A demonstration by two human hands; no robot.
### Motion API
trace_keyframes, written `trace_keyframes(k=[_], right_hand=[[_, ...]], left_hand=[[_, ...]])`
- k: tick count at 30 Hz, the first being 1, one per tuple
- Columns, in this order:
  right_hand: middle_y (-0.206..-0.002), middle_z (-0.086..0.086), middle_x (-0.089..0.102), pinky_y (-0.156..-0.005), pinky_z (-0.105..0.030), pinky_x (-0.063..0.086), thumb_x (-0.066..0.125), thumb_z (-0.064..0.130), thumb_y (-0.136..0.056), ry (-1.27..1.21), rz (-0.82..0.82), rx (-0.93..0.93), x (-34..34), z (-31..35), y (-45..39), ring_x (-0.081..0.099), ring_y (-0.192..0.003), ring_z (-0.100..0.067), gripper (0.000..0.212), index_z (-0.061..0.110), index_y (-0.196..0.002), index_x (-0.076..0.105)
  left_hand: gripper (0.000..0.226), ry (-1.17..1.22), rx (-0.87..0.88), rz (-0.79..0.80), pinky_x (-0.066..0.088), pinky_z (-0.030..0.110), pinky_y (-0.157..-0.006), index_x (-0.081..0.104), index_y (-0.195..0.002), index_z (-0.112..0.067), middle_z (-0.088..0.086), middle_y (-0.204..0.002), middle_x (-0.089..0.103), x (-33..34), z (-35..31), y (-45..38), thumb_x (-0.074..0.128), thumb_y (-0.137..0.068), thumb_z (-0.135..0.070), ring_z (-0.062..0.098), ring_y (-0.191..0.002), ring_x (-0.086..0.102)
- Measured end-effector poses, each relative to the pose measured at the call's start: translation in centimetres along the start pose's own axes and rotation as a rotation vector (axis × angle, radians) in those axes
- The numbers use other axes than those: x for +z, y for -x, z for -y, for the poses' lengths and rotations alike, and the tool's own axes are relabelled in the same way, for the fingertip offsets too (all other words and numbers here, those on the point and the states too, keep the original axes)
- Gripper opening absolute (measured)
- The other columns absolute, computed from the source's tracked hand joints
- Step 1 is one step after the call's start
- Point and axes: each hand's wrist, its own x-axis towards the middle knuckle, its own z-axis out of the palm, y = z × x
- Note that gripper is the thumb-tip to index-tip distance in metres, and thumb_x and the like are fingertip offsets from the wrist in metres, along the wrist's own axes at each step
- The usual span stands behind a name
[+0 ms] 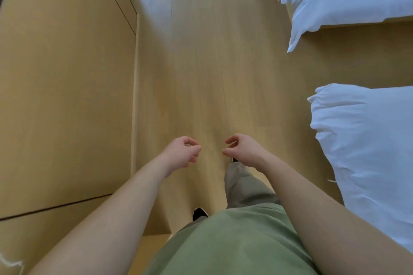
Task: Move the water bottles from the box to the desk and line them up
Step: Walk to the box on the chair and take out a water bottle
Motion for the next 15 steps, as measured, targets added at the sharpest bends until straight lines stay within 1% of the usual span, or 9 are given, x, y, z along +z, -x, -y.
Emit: trace_keyframes(k=[2,6,9,12,15], right_hand=[[-0.119,0.003,0.065,-0.093,-0.034,0.055,0.069,0.035,-0.09,-0.024,0.0,0.002,-3.0,0.8,-2.5,0.064,-0.103,-0.014,0.042,0.022,-0.129,0.058],[-0.121,0.002,0.065,-0.096,-0.037,0.054,0.065,0.037,-0.091,-0.035,0.007,-0.015,-9.1,2.7,-7.0,0.065,-0.105,-0.015,0.043,0.021,-0.13,0.058],[-0.119,0.001,0.066,-0.095,-0.035,0.053,0.065,0.037,-0.091,-0.043,0.03,-0.013,-13.5,4.1,-9.8,0.065,-0.105,-0.015,0.042,0.021,-0.13,0.058],[-0.116,-0.001,0.066,-0.086,-0.03,0.051,0.065,0.033,-0.092,-0.057,0.023,-0.024,-17.6,5.9,-12.6,0.065,-0.101,-0.014,0.041,0.018,-0.13,0.058],[-0.112,-0.001,0.067,-0.087,-0.033,0.055,0.065,0.032,-0.093,-0.077,0.007,-0.027,-20.5,7.6,-15.0,0.067,-0.096,-0.012,0.04,0.017,-0.129,0.058]], left_hand=[[0.018,0.0,-0.004,-0.003,0.057,0.038,-0.088,0.063,-0.113,-0.019,0.005,-0.106,0.073,-0.1,-2.8,-2.1,0.062,-0.098,-0.029,0.022,-0.1,0.072],[0.019,0.001,-0.005,-0.036,0.057,0.04,-0.09,0.063,-0.114,-0.017,0.008,-0.107,0.073,-0.3,-9.2,-6.0,0.061,-0.099,-0.027,0.024,-0.102,0.072],[0.02,-0.027,0.006,-0.03,0.057,0.04,-0.09,0.063,-0.114,-0.02,0.005,-0.106,0.073,-0.5,-13.7,-8.8,0.062,-0.098,-0.031,0.02,-0.098,0.072],[0.023,-0.058,0.03,-0.006,0.058,0.037,-0.088,0.062,-0.117,-0.024,-0.001,-0.105,0.073,-1.1,-17.9,-11.6,0.063,-0.097,-0.036,0.014,-0.096,0.071],[0.023,-0.063,0.043,0.007,0.059,0.036,-0.088,0.062,-0.118,-0.025,-0.003,-0.105,0.072,-1.9,-21.3,-13.9,0.062,-0.098,-0.037,0.013,-0.096,0.07]])
